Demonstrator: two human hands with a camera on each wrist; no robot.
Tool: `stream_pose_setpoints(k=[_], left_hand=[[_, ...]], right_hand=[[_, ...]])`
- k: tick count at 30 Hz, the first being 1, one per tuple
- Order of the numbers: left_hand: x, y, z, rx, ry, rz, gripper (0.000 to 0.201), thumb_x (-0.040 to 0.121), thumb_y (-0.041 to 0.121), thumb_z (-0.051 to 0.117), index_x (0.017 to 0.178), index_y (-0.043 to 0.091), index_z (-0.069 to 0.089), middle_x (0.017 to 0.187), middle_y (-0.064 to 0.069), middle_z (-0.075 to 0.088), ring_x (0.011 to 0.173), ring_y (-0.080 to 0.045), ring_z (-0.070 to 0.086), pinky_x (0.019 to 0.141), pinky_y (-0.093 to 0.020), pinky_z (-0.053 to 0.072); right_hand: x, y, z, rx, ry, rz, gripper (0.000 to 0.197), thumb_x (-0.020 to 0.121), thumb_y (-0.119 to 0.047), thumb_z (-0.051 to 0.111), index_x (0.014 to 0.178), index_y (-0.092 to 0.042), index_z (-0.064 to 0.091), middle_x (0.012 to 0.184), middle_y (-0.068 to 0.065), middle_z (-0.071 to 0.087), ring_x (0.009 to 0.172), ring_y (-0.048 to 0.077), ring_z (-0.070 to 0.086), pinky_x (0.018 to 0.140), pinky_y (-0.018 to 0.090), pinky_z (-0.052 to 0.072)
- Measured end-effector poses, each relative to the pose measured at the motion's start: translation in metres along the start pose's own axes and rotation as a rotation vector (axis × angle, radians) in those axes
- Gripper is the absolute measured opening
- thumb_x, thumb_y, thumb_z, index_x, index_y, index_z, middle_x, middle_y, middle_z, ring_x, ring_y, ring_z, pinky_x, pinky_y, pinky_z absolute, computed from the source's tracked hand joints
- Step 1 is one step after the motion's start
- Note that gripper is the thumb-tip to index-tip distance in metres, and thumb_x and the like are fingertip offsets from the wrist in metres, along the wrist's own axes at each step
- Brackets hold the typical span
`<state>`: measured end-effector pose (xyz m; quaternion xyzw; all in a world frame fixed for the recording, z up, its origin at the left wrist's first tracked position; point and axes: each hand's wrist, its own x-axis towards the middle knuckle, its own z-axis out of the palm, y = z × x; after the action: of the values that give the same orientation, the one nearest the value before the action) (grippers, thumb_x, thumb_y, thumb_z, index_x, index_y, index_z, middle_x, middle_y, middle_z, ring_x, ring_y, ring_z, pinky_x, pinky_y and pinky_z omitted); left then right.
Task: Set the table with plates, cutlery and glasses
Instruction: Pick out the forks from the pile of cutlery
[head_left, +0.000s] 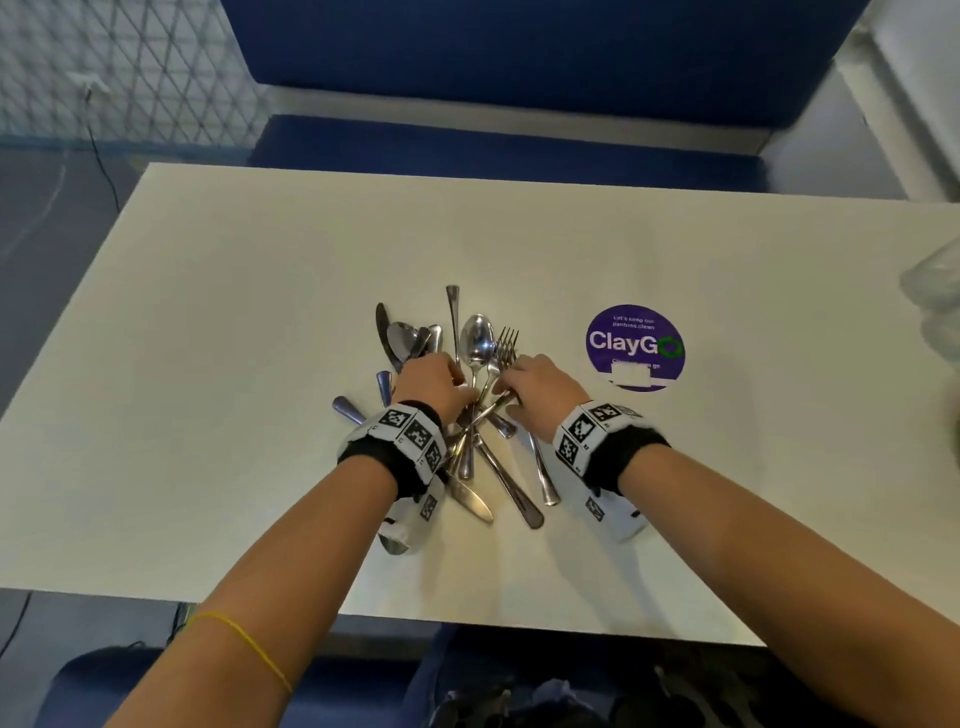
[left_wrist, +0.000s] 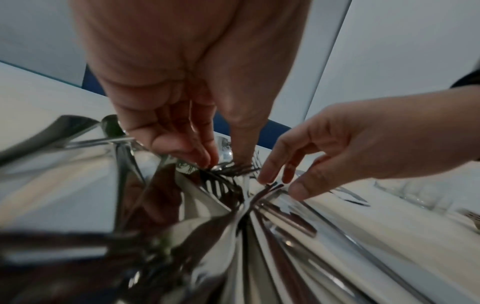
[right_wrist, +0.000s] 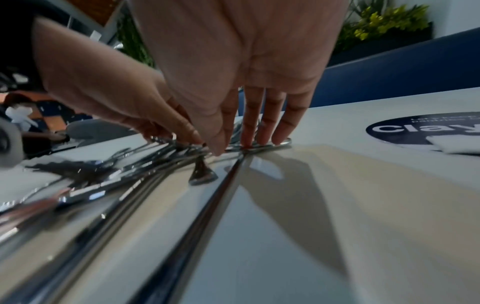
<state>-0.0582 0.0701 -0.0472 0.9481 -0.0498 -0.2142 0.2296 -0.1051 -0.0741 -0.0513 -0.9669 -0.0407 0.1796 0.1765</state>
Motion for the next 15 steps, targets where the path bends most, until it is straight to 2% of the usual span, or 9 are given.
stream_pose_setpoints(k=[3,6,9,12,15], left_hand=[[0.002,0.004,0.001,0.049,-0.001,-0.005,0.019,0.082,0.027,0.068,0.091,0.011,0.064,0.095,-0.007,0.068,0.086,-0.019,0.062,0.077,-0.03,0.051],[0.004,0.005,0.0,0.085,-0.009,-0.012,0.015,0.082,0.024,0.067,0.082,0.01,0.066,0.086,-0.007,0.068,0.076,-0.017,0.059,0.068,-0.025,0.047],[0.009,0.001,-0.003,0.07,-0.029,-0.03,0.016,0.082,0.023,0.068,0.082,0.007,0.069,0.084,-0.005,0.07,0.076,-0.015,0.06,0.071,-0.024,0.048],[0.011,-0.004,-0.006,0.037,-0.056,-0.025,0.016,0.083,0.026,0.069,0.083,0.01,0.068,0.081,0.0,0.064,0.076,-0.011,0.056,0.075,-0.023,0.048],[0.011,-0.007,-0.011,-0.023,0.0,-0.037,0.027,0.09,0.036,0.059,0.092,0.011,0.069,0.082,0.0,0.062,0.078,-0.013,0.057,0.075,-0.024,0.046]], right_hand=[[0.003,-0.002,0.005,-0.136,-0.004,-0.043,0.027,0.09,-0.019,0.058,0.117,-0.015,0.058,0.124,0.006,0.049,0.118,0.024,0.043,0.093,0.034,0.041],[0.006,-0.004,0.002,-0.174,-0.017,-0.08,0.02,0.092,-0.018,0.053,0.109,-0.013,0.061,0.119,0.006,0.054,0.115,0.024,0.044,0.089,0.033,0.039],[0.008,-0.002,-0.005,-0.151,-0.092,-0.092,0.014,0.09,-0.012,0.056,0.102,-0.011,0.064,0.111,0.006,0.06,0.107,0.023,0.052,0.086,0.032,0.043],[0.006,0.005,-0.016,-0.069,-0.146,-0.029,0.011,0.085,-0.008,0.062,0.093,-0.013,0.066,0.101,0.004,0.065,0.092,0.019,0.061,0.083,0.03,0.05],[-0.004,0.022,-0.031,0.008,-0.166,0.061,0.009,0.083,-0.009,0.067,0.09,-0.013,0.067,0.089,-0.001,0.069,0.082,0.012,0.063,0.082,0.027,0.052]])
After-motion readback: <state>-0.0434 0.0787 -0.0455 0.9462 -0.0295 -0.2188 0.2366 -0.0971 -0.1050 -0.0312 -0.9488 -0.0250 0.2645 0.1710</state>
